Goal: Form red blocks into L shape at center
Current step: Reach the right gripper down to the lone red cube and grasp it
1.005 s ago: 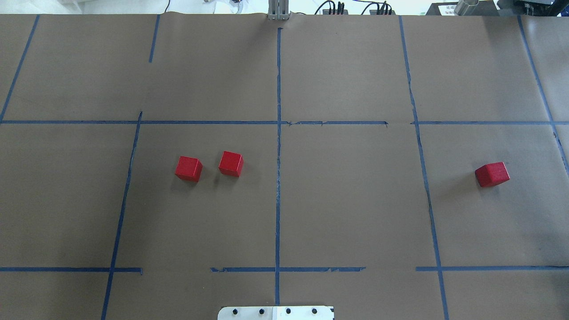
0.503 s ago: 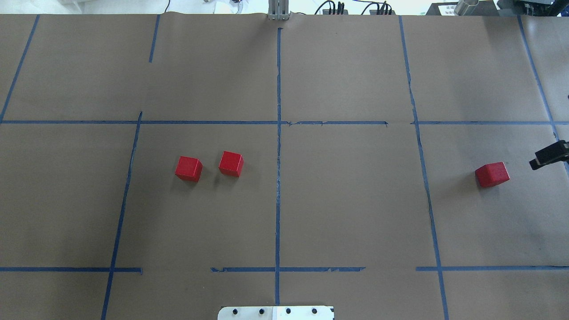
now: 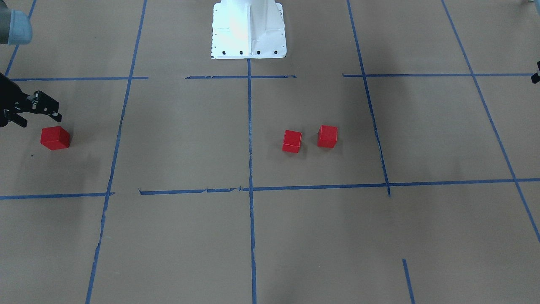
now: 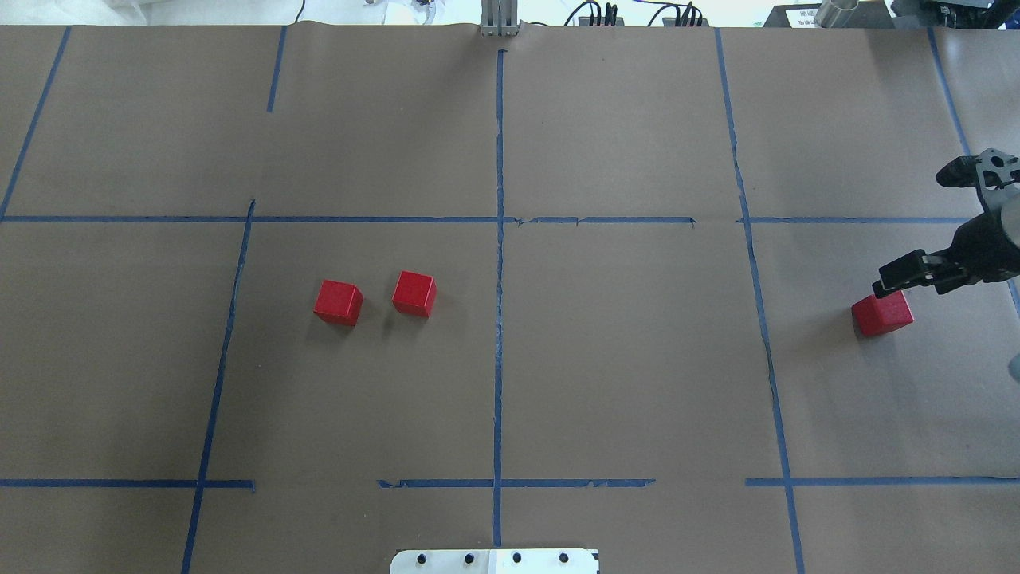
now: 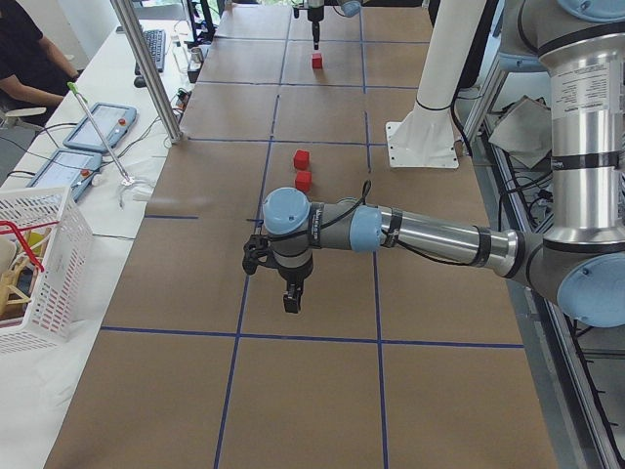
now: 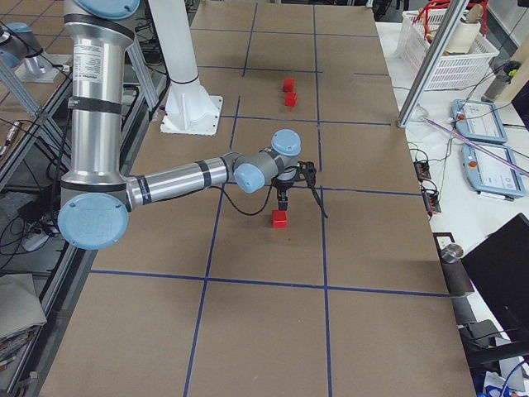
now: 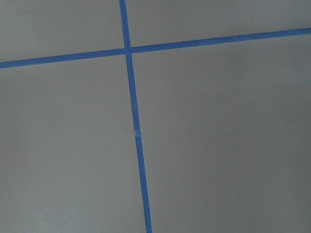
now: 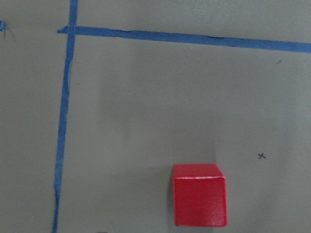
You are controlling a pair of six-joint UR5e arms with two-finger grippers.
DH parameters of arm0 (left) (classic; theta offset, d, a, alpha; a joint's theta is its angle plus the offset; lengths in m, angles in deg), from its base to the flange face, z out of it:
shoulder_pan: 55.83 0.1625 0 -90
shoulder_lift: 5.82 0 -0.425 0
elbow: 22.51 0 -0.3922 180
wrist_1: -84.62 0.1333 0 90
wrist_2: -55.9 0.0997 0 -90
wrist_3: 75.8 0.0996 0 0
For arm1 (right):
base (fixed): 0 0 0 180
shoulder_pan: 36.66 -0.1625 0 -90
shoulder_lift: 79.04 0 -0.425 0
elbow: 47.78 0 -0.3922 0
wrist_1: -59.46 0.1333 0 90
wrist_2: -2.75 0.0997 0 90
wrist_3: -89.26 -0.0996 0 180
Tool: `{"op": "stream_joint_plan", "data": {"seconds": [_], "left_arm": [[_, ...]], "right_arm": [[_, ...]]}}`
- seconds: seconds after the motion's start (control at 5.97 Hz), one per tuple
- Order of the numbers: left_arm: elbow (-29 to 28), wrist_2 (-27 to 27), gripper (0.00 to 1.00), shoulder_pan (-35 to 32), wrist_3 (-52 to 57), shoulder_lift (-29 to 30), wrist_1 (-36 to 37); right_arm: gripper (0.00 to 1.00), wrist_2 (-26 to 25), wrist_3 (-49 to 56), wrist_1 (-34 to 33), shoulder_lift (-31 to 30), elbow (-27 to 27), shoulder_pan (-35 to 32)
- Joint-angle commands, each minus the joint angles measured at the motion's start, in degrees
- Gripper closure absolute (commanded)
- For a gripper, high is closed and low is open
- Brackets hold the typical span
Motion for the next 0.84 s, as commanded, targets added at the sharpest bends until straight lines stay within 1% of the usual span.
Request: {"op": "stream_joint_plan", "data": {"seconds": [0.0, 0.17, 0.34, 0.67], "left_arm": [[-0.03, 0.00, 0.00, 0.04, -0.02, 0.02, -0.02], [0.06, 0.00, 0.00, 0.04, -0.02, 0.02, -0.02], [0.15, 0.00, 0.00, 0.12, -0.02, 0.02, -0.02], [0.24, 0.00, 0.00, 0.12, -0.02, 0.20, -0.02]], "right_arm": [[0.02, -3.10, -1.48, 1.91, 0.03, -3.21, 2.21], [0.02, -4.07, -1.48, 1.91, -0.06, -3.67, 2.22], [0.02, -4.95, -1.30, 2.00, 0.03, -5.50, 2.48], [0.02, -5.13, -1.57, 2.00, 0.29, -6.83, 3.80]]}}
